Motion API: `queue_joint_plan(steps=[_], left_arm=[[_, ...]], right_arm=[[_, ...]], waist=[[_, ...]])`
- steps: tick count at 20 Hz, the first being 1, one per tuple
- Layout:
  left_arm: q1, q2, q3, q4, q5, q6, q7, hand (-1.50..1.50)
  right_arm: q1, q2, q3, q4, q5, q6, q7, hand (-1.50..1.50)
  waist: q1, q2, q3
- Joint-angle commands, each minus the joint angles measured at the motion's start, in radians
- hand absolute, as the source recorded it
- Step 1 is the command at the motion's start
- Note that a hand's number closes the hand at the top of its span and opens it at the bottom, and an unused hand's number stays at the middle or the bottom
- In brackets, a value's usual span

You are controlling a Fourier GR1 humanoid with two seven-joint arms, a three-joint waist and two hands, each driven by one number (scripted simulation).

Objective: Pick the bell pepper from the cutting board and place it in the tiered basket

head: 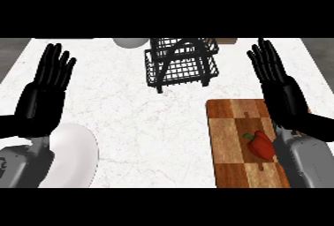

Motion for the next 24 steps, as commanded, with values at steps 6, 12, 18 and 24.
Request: queue_joint_plan(steps=[6,12,18,24], left_arm=[[0.048,0.011,-0.090,0.073,-0.160,0.076,0.023,0.00],[0.068,-0.048,-0.160,0.095,-0.189,0.103,0.042,0.00],[0.057,-0.079,-0.194,0.126,-0.241,0.150,0.054,0.00],[0.066,-0.086,-0.195,0.118,-0.254,0.175,0.071,0.00]], right_arm=[[-0.084,-0.079,-0.028,0.157,-0.456,0.552,0.076,1.50],[-0.011,-0.084,0.044,0.356,-0.658,0.789,0.281,-1.50],[-0.087,-0.358,-0.031,0.511,-0.869,1.236,0.290,-1.50],[-0.208,-0.587,-0.118,0.365,-0.717,1.344,0.279,-1.50]], waist=[[0.051,0.048,0.008],[0.055,0.054,0.005],[0.035,0.045,0.003],[0.015,0.024,0.004]])
